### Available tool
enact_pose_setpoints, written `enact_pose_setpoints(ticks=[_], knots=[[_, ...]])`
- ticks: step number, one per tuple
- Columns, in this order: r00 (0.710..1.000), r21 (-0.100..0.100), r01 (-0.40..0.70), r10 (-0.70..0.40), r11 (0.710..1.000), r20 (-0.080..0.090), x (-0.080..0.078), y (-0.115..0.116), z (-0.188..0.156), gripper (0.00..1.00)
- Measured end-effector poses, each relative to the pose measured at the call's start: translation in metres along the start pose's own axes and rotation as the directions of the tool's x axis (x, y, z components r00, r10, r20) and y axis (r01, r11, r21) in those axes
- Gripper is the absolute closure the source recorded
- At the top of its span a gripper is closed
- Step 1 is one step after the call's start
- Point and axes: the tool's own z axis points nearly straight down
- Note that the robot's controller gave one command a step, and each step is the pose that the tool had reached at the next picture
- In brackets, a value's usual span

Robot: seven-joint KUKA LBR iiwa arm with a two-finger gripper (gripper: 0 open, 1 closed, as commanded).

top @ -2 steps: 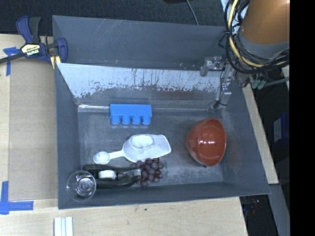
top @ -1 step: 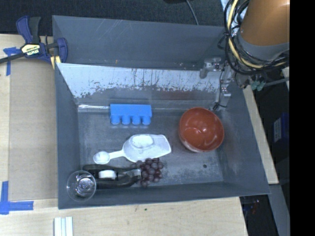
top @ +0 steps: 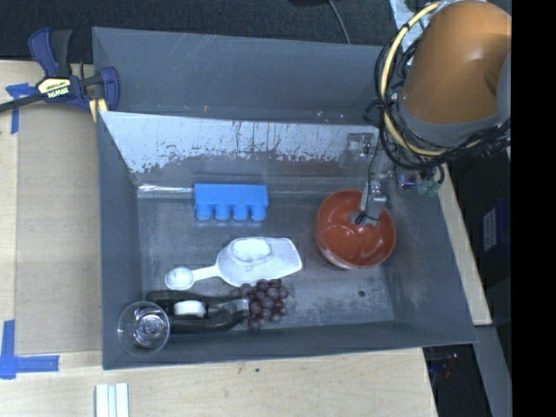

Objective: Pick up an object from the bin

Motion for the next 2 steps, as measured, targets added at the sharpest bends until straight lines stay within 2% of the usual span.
enact_pose_setpoints(ticks=[1, 2], knots=[[0.999, 0.001, 0.045, -0.045, 0.999, 0.008, -0.037, 0.021, 0.007, 0.0], [0.999, 0.001, -0.038, 0.038, 0.999, 0.003, -0.007, 0.022, 0.053, 0.0]])
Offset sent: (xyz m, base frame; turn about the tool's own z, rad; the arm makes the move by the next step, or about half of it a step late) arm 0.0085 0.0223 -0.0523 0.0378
